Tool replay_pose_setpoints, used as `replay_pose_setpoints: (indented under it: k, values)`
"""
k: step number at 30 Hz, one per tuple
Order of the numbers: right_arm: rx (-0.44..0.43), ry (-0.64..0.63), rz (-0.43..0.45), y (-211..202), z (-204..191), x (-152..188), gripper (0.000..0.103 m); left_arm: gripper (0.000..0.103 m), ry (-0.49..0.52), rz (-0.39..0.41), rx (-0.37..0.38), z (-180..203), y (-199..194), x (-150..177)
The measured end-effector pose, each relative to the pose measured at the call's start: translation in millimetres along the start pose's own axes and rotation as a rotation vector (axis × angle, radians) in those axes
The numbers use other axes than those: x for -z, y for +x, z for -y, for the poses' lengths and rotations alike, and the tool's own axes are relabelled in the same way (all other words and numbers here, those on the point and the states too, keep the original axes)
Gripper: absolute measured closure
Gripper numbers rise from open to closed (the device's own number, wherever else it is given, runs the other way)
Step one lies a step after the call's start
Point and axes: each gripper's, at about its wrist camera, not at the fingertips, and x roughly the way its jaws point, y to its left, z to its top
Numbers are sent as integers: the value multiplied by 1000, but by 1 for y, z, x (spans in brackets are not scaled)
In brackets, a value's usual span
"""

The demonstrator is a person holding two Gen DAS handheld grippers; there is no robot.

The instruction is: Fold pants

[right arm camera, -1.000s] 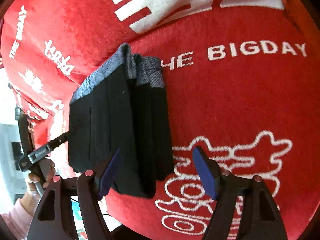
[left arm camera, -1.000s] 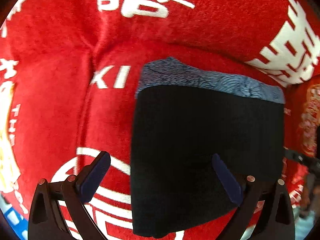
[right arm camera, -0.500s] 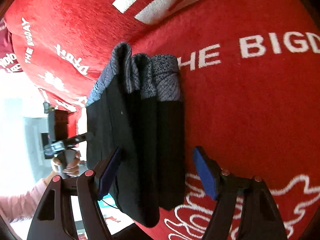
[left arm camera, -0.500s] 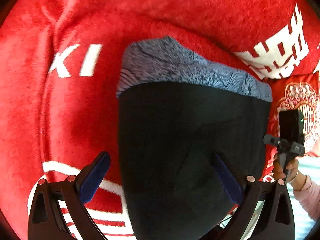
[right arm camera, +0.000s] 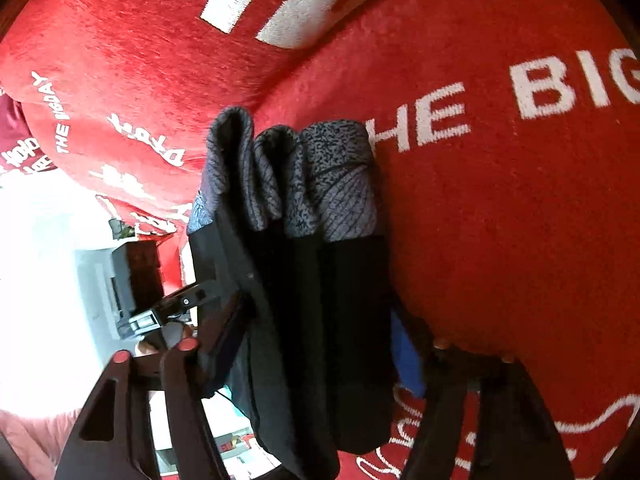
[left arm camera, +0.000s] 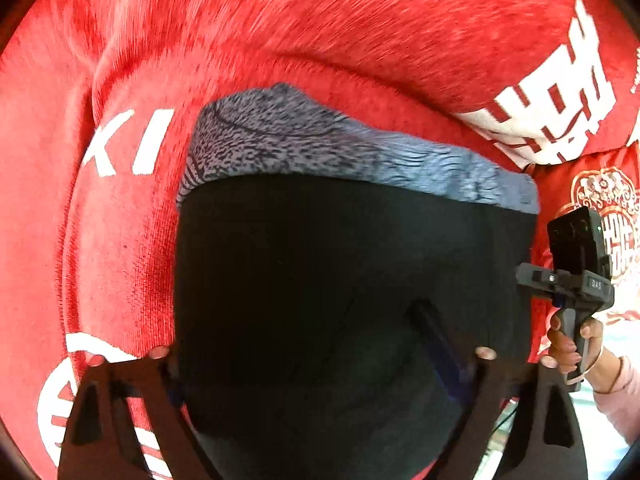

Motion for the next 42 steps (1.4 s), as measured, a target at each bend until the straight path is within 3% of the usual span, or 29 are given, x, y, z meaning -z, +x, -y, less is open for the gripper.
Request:
replay_pose_setpoints:
  k: [3,6,13,18,27,31,36,38,42]
  values:
    - [-19,0,10,-5,-4,3,59,27,16,31,-34,5,-13,6]
    - [-20,-12,25,-9,-14,10,62,34,5,52,-42,8,-26,11]
    - [-53,-29,20,-18,-39,32,63,35,5,69,-28,15,-64,33]
    - [-83,-17,52,-31,-52,68,63,35,12,69,-11,17,-87,62]
    - [-73,59,71,-3,-53,143,63,35,9,24,-29,-1,-82,116]
    - [-18,91,67,18,-31,158,62,33,-25,25,-76,-25,-64,129]
    - [52,65,104,26,-26,162,52,11,6,91,-143,-29,-63,134]
    - [122,54,113,26,-31,164,46,8,12,111,-198,-26,-67,134]
    - [312,9,178,19,-64,169,45,8,39,185,-296,-16,-95,139]
